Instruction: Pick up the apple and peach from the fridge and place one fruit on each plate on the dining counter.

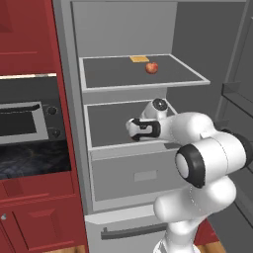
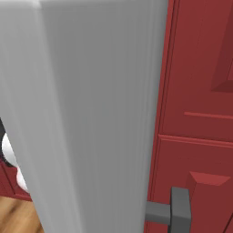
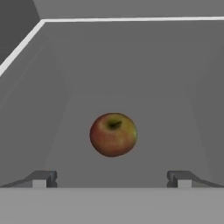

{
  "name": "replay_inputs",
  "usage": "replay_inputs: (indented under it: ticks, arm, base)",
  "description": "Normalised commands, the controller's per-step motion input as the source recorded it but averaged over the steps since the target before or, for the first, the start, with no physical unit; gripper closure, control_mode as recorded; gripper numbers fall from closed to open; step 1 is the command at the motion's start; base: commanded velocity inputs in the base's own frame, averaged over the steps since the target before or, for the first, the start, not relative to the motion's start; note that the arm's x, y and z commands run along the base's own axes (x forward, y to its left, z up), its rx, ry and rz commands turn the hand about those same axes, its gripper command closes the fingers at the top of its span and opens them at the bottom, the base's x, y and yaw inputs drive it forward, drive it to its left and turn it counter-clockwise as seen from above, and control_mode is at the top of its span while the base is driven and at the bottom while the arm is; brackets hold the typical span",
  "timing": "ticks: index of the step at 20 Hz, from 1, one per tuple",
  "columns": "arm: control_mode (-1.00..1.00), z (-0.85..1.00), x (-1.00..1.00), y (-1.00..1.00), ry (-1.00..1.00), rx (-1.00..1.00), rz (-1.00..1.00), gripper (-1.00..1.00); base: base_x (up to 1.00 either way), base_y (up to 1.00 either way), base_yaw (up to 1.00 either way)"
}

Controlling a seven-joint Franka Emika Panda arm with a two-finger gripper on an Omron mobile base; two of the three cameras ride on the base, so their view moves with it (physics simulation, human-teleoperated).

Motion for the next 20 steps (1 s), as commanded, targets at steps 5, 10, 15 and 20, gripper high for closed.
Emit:
replay_inputs:
  ticks: [5, 10, 15, 20]
  arm:
    - [-1.00, 0.00, 0.19, 0.00, 0.03, 0.00, -0.02, -1.00]
    - [-1.00, 0.00, 0.00, 0.00, 0.09, 0.00, -0.02, -1.00]
    - [-1.00, -0.15, 0.01, 0.01, 0.04, 0.00, -0.02, -1.00]
    - [-1.00, -0.12, 0.10, 0.03, 0.00, 0.00, 0.00, -1.00]
  base:
    - [0.00, 0.00, 0.00]
    - [0.00, 0.00, 0.00]
    - [0.00, 0.00, 0.00]
    - [0.00, 0.00, 0.00]
